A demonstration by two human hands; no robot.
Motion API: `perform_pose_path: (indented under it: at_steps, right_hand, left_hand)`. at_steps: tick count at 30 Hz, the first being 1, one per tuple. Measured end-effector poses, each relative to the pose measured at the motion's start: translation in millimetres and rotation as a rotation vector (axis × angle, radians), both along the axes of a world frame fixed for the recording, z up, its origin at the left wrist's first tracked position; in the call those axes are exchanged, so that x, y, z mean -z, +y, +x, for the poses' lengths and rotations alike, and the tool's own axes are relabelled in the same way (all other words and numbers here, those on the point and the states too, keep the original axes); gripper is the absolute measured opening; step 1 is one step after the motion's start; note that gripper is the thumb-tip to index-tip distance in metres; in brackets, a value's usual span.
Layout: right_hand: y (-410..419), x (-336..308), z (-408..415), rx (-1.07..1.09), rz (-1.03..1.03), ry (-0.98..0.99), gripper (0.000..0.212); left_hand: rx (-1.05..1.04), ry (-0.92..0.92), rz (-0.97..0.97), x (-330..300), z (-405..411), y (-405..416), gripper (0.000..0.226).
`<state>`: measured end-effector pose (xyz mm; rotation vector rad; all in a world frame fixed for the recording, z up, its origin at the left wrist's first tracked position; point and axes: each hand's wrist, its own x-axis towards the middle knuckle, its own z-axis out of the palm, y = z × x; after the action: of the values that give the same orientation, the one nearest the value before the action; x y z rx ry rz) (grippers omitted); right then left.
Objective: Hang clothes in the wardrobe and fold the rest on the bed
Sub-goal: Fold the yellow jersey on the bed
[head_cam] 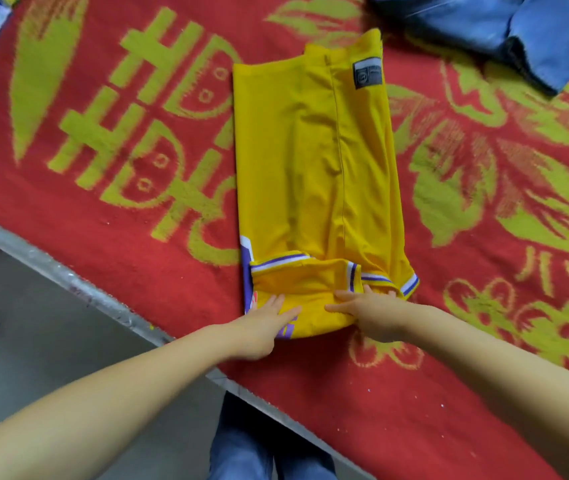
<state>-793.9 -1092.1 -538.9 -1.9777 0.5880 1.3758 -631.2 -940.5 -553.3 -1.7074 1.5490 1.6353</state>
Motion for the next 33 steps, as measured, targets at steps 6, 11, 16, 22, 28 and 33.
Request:
perform_pose_path:
  at_steps: [6,11,16,22,28,33]
  right_hand:
    - [-9,-46,17,-0.218,0.206,0.161,0.017]
    - [-77,-31,48,0.076,-0.005,-0.030,0.044]
    - [-95,-2,55,0.310,-0.376,-0.330,0.052]
    - [-22,7,6,0.059,-0.555,-0.760,0.076]
    - [9,39,-38,-0.145,-0.459,-0.446,0.105]
    - [3,51,-16,-0.060,-0.380,-0.311,0.092]
  left_hand:
    - [-0.137,0.278,0.382,-34,22,0,0.036]
    - [-0.392,0.200,0.211,-16,88,-53,0.031]
    - [-0.637,-0.262,-0.220,23,119,-80,0.032]
    - [-0.025,-0.585,-0.946,23,35,-26,0.065]
    - [-0.047,-0.407,-1.158,17,-4,10,0.074]
    - [-1.255,-0.183,-0.563,16,9,13,0.066]
